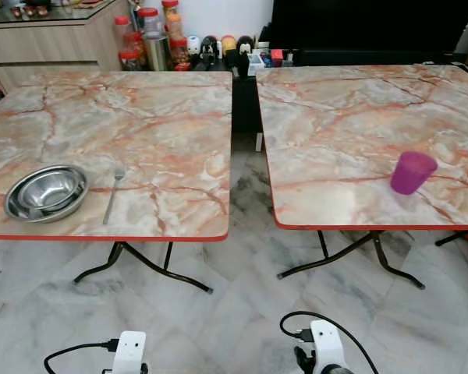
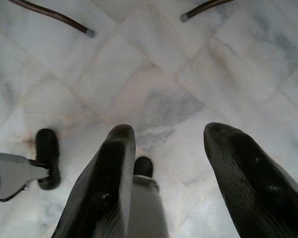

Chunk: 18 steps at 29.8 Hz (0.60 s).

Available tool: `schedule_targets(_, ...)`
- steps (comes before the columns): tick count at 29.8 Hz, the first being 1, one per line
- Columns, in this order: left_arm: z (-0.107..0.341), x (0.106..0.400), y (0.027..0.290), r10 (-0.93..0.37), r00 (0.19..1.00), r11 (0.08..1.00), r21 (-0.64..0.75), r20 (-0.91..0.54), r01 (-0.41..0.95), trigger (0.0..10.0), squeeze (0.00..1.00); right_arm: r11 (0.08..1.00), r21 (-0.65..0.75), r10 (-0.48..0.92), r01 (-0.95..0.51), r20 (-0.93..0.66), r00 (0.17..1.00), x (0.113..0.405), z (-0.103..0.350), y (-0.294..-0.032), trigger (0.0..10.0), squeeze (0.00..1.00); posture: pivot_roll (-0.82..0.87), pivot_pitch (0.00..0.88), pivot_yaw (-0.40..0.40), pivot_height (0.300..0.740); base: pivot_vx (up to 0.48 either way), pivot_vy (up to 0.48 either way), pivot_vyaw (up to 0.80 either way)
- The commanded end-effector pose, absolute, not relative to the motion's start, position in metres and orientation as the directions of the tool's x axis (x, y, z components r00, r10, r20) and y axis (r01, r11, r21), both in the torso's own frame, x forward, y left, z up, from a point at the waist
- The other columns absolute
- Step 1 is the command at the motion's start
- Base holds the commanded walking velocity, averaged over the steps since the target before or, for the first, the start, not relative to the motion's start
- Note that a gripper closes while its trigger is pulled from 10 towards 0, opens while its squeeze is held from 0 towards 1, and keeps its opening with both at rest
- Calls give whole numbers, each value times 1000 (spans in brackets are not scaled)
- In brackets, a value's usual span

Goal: Setting the table

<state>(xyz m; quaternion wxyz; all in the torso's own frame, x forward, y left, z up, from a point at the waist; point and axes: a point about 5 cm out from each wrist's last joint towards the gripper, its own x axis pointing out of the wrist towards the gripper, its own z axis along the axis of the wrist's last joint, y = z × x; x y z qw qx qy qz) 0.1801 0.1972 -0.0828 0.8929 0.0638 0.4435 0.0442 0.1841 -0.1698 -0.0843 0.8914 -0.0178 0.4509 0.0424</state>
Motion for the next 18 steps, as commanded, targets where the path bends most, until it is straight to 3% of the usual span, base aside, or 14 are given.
schedule_targets(1, -85, 175, 200, 145, 583, 985, 169, -799, -13, 10000, 0, 996, 16, 63, -85, -807, 588, 184, -85, -167, 10000, 0, -8, 79, -15, 740, 0, -307, 0)
schedule_targets(5, -86, 174, 200, 144, 581, 986, 166, -801, -15, 10000, 0, 993, -1, 69, -115, -796, 601, 186, -83, -167, 10000, 0, -10, 81, -15, 740, 0, -305, 0)
schedule_targets(9, -87, 172, 199, 144, 576, 986, 164, -805, -16, 10000, 0, 994, -1, 65, -109, -795, 604, 186, -83, -166, 10000, 0, -12, 85, -15, 740, 0, -301, 597)
schedule_targets(18, -86, 173, 198, 142, 578, 987, 158, -803, -24, 10000, 0, 997, -2, 49, -83, -798, 601, 185, -84, -170, 10000, 0, -17, 91, -17, 740, 0, -298, 0)
